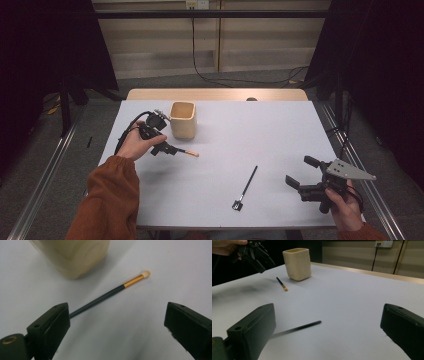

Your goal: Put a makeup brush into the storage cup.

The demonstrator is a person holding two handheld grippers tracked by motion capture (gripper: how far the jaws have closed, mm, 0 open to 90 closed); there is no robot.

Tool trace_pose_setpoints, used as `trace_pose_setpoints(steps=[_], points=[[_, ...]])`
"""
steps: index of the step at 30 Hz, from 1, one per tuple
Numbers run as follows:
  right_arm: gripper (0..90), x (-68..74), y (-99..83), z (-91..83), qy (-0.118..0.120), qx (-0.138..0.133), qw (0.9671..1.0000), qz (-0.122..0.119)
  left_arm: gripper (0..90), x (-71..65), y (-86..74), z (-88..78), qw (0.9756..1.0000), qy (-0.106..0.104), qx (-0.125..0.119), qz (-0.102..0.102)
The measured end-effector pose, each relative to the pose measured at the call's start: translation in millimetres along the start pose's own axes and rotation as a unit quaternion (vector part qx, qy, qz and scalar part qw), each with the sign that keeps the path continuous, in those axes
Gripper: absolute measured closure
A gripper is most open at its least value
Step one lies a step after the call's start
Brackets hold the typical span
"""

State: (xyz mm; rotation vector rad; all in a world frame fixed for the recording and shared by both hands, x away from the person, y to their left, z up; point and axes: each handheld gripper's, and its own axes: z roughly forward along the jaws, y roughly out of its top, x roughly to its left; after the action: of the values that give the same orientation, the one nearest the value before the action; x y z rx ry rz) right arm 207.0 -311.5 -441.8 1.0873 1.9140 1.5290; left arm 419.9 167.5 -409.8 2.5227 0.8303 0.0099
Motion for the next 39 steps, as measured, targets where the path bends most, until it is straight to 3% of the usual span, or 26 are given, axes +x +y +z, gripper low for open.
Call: trace_pose_setpoints(steps=[7, 9, 10, 14, 15, 17, 22, 28, 34, 39], points=[[0.0, 0.7, -0.1, 1.0, 0.003, 0.003, 1.0, -0.002, 7.2, -6.3, 10.1, 2.8, 0.9987, -0.007, 0.009, 0.05], [0.0, 0.6, -0.2, 0.8, 0.003, 0.003, 1.0, -0.004, 7.3, -8.5, 10.9, 4.6, 0.9976, -0.024, 0.004, 0.065], [0.0, 0.5, -0.2, 0.8, 0.003, 0.004, 1.0, -0.004, 8.6, -8.8, 11.8, 5.3, 0.996, -0.029, 0.014, 0.084], [0.0, 0.3, -0.3, 0.6, 0.004, 0.003, 1.0, -0.003, 10.6, -11.5, 13.0, 9.9, 0.9955, -0.047, 0.004, 0.082], [0.0, 0.5, -0.2, 0.4, 0.004, 0.002, 1.0, -0.003, 10.6, -10.8, 13.7, 9.9, 0.9946, -0.048, 0.011, 0.091], [0.0, 0.6, -0.1, 0.4, 0.007, 0.001, 1.0, -0.003, 10.8, -12.4, 14.2, 13.1, 0.9946, -0.052, 0.009, 0.089], [0.0, 0.7, -0.1, 0.4, 0.006, 0.001, 1.0, -0.004, 13.3, -16.6, 15.9, 21.3, 0.993, -0.048, 0.016, 0.107], [0.0, 0.7, 0.0, 0.0, 0.005, 0.0, 1.0, -0.003, 26.4, -18.9, 19.1, 26.1, 0.9891, -0.049, 0.02, 0.137], [0.0, 0.8, 0.0, -0.1, 0.005, 0.0, 1.0, -0.002, 34.3, -17.3, 21.3, 35.7, 0.9899, -0.04, 0.039, 0.13], [0.0, 1.1, -0.2, -0.5, 0.006, 0.0, 1.0, -0.004, 39.5, -15.4, 21.6, 41.2, 0.9888, -0.035, 0.048, 0.137]])
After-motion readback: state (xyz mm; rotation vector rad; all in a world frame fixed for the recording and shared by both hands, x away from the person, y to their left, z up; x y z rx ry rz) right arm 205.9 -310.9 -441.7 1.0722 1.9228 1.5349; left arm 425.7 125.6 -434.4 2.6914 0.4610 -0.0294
